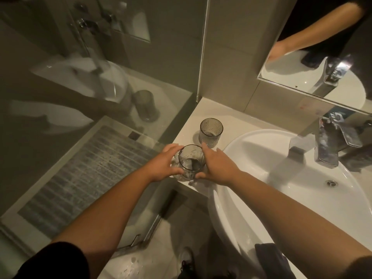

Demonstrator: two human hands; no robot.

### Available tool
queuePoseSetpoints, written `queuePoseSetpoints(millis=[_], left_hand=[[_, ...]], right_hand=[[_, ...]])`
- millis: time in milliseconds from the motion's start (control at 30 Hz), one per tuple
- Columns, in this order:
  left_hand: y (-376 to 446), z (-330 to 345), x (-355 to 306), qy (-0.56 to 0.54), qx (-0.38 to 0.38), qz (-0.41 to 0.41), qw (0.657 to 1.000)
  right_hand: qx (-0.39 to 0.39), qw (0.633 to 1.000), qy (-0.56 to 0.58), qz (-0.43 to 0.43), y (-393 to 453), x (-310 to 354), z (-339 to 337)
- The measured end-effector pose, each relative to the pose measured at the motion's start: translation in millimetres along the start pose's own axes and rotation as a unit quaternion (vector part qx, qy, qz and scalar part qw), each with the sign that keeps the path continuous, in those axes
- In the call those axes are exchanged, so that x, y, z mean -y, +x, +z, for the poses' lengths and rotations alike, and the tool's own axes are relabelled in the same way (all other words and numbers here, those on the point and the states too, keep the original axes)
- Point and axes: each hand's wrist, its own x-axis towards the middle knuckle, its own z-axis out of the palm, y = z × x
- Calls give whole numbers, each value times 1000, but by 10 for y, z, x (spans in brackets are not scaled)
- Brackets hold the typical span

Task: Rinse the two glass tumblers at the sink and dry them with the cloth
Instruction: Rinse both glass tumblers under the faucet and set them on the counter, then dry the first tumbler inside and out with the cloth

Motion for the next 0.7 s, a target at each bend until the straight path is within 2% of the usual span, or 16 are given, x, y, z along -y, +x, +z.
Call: queuePoseSetpoints(millis=[67,100,200,233,267,367,533,600,700], left_hand=[[-74,-6,-36,16,-9,-14,1000],[-134,3,-81,36,-42,-11,998],[-380,187,-326,129,-200,91,967],[-451,313,-414,162,-220,140,952],[-501,465,-499,188,-212,186,941],[-587,947,-734,259,-93,259,926],[-570,1473,-970,328,47,268,905],[-571,1601,-1000,353,67,254,898],[-581,1656,-989,368,27,257,893]], right_hand=[[-20,1000,-20,-3,-125,-30,-68],[-33,999,-26,-2,-224,-65,-108],[-52,997,-51,27,-702,-208,-200],[-55,996,-51,44,-905,-264,-207],[-55,995,-50,65,-1118,-315,-203],[-45,991,-37,122,-1768,-405,-158],[-21,987,-24,157,-2646,-319,-6],[-4,992,-11,130,-2913,-264,138],[-26,995,-57,74,-3224,-227,508]])
